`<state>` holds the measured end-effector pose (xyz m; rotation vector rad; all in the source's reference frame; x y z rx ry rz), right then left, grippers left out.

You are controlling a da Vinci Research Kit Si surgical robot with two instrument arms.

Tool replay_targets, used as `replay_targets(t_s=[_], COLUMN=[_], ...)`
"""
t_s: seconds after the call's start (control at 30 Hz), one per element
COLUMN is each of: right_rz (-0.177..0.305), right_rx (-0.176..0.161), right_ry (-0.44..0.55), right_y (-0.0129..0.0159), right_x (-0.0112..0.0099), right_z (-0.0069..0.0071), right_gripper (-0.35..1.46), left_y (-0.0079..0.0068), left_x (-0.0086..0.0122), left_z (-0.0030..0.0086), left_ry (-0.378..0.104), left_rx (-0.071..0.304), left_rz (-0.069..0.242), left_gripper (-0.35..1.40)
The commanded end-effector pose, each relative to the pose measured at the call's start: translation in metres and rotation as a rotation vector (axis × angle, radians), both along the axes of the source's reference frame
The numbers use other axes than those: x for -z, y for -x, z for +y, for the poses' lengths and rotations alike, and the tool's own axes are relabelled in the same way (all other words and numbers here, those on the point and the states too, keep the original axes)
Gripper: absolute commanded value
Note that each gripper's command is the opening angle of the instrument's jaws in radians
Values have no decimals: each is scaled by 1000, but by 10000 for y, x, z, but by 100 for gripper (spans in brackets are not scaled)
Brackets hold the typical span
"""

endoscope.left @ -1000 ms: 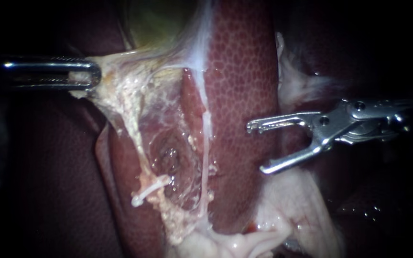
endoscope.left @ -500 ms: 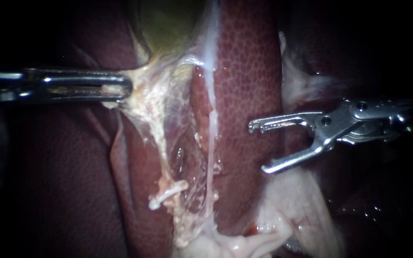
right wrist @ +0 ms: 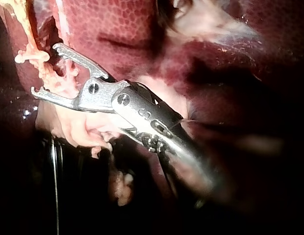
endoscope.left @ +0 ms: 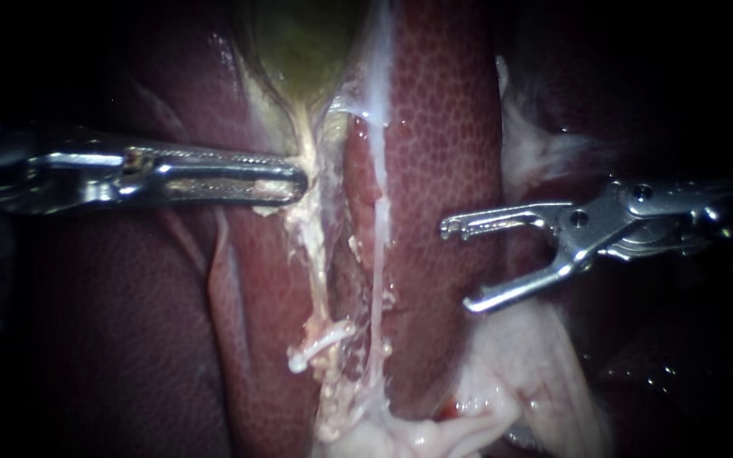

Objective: Going back first clip left tube

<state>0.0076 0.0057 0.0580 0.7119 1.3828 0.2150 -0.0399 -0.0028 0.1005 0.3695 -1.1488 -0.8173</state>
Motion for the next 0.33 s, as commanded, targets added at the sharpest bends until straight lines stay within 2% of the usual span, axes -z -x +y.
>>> replay_targets(t_s=[0.03, 0.33], right_rz=[0, 0], right_rx=[-1, 0], right_ry=[0, 0], right_y=[0, 0], right_x=[0, 0], right_z=[0, 0], right_gripper=[60, 60], left_y=[-1, -1], left_x=[0, 0], left_z=[0, 0], left_ry=[0, 0], left_rx=[0, 0], left_rz=[-1, -1], left_gripper=[-35, -35])
